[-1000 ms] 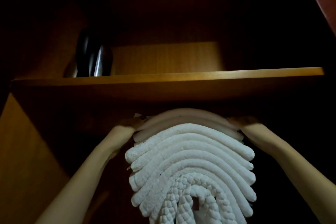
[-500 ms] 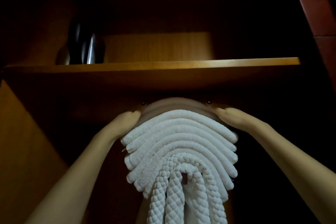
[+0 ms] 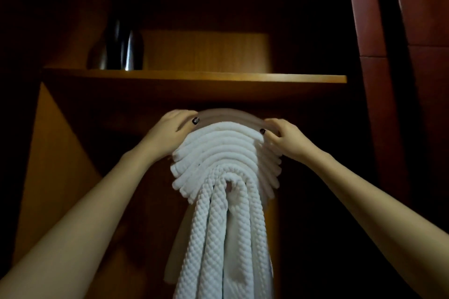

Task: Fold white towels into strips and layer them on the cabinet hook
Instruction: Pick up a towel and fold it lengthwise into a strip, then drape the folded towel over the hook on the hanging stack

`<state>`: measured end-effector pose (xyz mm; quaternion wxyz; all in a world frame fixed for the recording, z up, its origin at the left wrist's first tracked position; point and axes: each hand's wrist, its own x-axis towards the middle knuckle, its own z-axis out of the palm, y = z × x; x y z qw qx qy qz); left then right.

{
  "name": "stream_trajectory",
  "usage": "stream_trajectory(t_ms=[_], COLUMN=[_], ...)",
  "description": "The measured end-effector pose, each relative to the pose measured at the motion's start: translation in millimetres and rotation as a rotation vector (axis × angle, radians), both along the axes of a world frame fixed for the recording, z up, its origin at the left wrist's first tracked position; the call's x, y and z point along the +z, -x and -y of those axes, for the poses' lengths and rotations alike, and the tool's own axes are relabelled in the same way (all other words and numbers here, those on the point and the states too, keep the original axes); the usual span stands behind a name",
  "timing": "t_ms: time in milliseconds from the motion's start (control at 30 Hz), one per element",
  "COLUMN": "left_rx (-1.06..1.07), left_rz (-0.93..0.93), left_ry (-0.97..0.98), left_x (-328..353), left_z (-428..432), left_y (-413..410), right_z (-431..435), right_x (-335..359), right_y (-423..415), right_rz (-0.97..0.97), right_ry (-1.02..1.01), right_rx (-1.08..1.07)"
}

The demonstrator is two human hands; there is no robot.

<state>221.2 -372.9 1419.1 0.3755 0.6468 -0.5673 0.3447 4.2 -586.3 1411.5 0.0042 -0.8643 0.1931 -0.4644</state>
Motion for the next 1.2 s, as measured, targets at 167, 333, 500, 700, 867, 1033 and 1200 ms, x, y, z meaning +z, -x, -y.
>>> stream_trajectory(t_ms=[167,333,500,700,867,1033,1200], left_rx=[0.053,0.215,0.318,0.528,0.754,0.904,1.031], left_rz=[0.025,-0.066,-0.375,-0.681,-0.876,-1.121,-1.321], left_ry=[0.024,-0.161,-0.335,-0.47,-0.58,-0.586,-0.601], left_x=[-78,-207,-343,-493,-590,-667,-718], left_z=[-49,-127,-231,-380,-520,-656,-774], left_y=[22,50,85,107,123,144,154], right_z=[-74,-155,-249,-375,-495,-639,-769], right_x=[-70,-183,-302,-448,-548,-624,-683], right_y=[12,10,-2,-30,-61,-97,-134], right_rz=[-0.014,-0.164,-0.467,-0.879,-1.12,-1.314,-1.448], right_ry=[0.041,-0.045,-0.194,-0.346,-0.362,-0.37,-0.323], right_rx=[0.06,0.135,0.227,0.38,0.498,0.639,0.757])
